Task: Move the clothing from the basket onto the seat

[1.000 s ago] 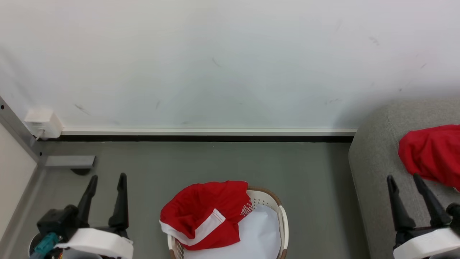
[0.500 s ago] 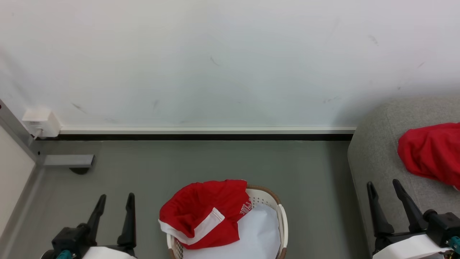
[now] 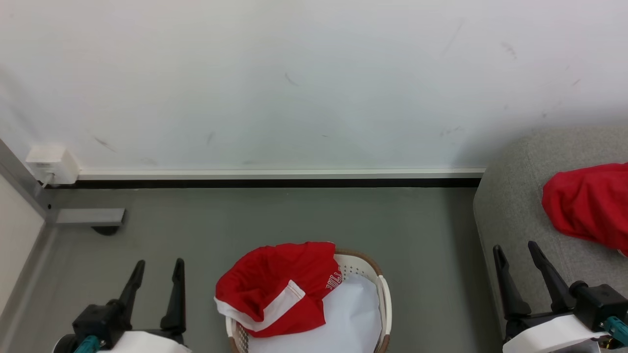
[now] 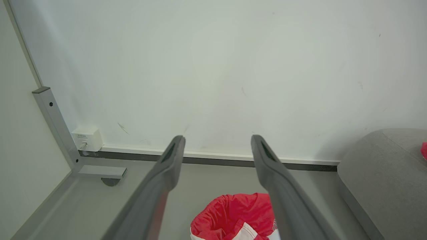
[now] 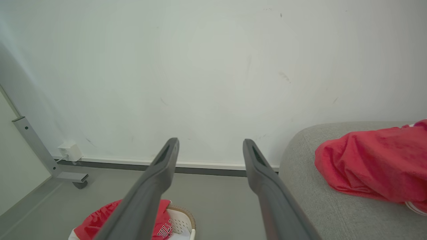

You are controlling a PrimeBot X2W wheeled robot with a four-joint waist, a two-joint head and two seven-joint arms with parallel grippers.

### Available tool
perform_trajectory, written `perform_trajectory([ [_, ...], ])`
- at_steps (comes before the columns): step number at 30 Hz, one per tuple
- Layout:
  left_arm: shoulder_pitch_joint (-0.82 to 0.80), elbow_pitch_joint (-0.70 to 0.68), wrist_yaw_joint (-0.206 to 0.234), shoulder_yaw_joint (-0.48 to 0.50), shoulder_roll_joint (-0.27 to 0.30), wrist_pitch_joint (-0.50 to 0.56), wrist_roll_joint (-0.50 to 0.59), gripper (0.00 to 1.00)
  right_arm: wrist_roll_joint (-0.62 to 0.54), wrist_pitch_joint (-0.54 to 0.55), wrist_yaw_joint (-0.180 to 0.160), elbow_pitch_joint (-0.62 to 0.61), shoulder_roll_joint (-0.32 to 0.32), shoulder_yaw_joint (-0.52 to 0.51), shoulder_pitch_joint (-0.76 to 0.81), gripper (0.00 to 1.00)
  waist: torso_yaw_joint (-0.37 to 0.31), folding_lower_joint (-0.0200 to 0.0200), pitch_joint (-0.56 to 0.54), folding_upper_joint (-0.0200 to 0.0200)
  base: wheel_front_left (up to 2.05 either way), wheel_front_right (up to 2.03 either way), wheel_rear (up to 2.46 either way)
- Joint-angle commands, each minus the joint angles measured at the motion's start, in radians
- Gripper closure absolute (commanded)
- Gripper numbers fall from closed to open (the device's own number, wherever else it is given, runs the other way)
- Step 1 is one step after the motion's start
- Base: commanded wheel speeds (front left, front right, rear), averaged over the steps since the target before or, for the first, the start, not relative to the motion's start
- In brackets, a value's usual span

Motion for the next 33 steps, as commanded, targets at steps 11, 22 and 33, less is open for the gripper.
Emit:
perform_trajectory([
  [11,-0.019,0.000,-0.011,0.022,-0.011,0.000,0.027,0.00,0.005,-0.003,-0.002,0.004,-0.003,0.006,-0.026,0.00,-0.006,0.0000,0.019,0.0000,0.00,0.00,0.00],
  [22,-0.100,-0.005,-0.017,-0.023,0.000,0.000,0.028,0.00,0.004,-0.003,-0.002,-0.004,0.012,0.014,-0.114,0.00,-0.032,0.0000,0.138,0.0000,0.00,0.00,0.00],
  [33,-0.225,0.062,-0.016,-0.140,0.064,0.000,-0.018,0.00,0.004,-0.003,-0.002,0.000,0.025,0.011,-0.213,0.00,-0.072,0.0000,0.294,0.0000,0.00,0.00,0.00],
])
